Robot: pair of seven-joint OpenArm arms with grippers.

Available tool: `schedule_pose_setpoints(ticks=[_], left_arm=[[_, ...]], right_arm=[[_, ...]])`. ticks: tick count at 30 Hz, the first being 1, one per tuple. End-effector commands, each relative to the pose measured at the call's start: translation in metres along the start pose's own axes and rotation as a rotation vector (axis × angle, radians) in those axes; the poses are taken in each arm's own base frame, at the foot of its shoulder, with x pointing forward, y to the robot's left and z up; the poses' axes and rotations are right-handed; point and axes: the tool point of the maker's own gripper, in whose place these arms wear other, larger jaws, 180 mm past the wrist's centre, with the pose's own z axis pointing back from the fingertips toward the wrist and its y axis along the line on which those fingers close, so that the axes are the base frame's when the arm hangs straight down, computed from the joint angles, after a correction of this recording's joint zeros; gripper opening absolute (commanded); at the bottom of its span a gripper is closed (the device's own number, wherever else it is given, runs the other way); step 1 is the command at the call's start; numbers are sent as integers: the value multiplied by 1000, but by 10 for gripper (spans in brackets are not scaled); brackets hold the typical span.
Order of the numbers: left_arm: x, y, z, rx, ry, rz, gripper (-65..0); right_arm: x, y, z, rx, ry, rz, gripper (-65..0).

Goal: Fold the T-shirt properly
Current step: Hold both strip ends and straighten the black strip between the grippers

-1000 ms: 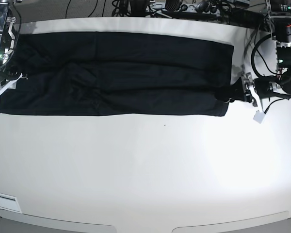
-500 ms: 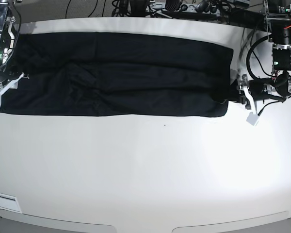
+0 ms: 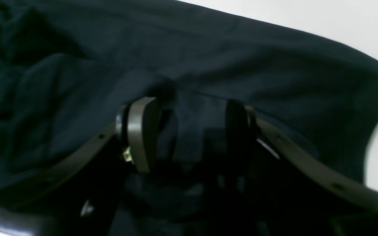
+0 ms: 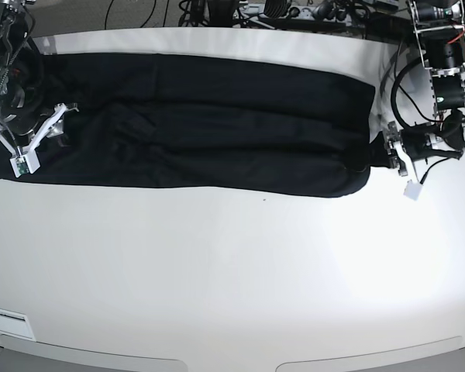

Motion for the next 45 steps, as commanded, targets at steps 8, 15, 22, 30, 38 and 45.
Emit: schedule_pose_setpoints(ticks=[8, 15, 22, 30, 38, 45], left_arm=[[13, 37, 61, 197, -8, 11, -650], [18, 34, 66, 180, -26, 7, -650], [33, 14, 64, 88, -88, -40, -650], [46, -9, 63, 82, -89, -139, -650], [62, -90, 46, 13, -109, -443, -650], [54, -144, 16, -115, -168, -552, -650]], right_arm=[[20, 13, 7, 83, -80, 19, -305], [23, 14, 6, 84, -100, 16, -470], [26, 5, -3, -24, -169, 48, -650], [-51, -12, -56, 24, 40, -142, -650], [-67, -2, -64, 110, 99, -193, -650], [-75, 1, -63, 119, 145, -195, -650]])
